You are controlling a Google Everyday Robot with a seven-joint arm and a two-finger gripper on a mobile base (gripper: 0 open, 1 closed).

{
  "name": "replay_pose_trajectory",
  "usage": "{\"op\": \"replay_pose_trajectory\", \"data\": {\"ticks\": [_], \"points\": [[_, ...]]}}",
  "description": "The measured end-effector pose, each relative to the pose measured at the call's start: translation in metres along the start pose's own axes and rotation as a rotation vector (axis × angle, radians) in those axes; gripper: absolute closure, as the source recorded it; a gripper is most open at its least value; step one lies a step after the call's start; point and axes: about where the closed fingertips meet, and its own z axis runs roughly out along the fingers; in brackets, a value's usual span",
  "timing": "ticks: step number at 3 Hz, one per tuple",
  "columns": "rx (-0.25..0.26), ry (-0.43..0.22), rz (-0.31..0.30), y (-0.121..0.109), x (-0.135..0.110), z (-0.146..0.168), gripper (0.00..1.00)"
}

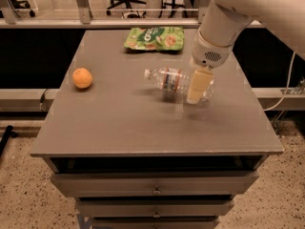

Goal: Knock water bottle over

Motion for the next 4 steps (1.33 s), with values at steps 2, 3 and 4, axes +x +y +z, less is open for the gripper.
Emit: {"op": "replay_pose_trajectory", "data": {"ticks": [2, 3, 4], "points": [[-0.009, -0.046, -0.001, 0.007, -0.006, -0.014, 0.00], [-0.012, -0.125, 0.015, 0.008, 0.005, -0.025, 0.00], [-0.019, -0.176, 0.035, 0.008, 0.016, -0.031, 0.00]]}}
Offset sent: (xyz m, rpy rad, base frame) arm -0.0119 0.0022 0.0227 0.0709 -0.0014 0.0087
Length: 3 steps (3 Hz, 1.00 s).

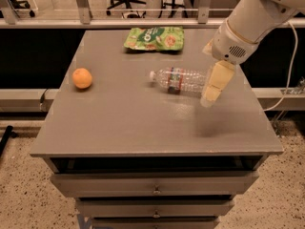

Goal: Knock water bottle over

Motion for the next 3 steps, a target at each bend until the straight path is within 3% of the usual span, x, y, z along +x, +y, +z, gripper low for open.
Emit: {"op": "replay_pose_trajectory", "data": {"ticks": [1, 2, 3], "points": [[0.005, -0.121, 0.013, -0.007, 0.018, -0.013, 0.00], [0.037, -0.284, -0.024, -0.015, 0.038, -0.040, 0.00], [0.072, -0.399, -0.090, -0.020, 0.059, -0.068, 0.00]]}}
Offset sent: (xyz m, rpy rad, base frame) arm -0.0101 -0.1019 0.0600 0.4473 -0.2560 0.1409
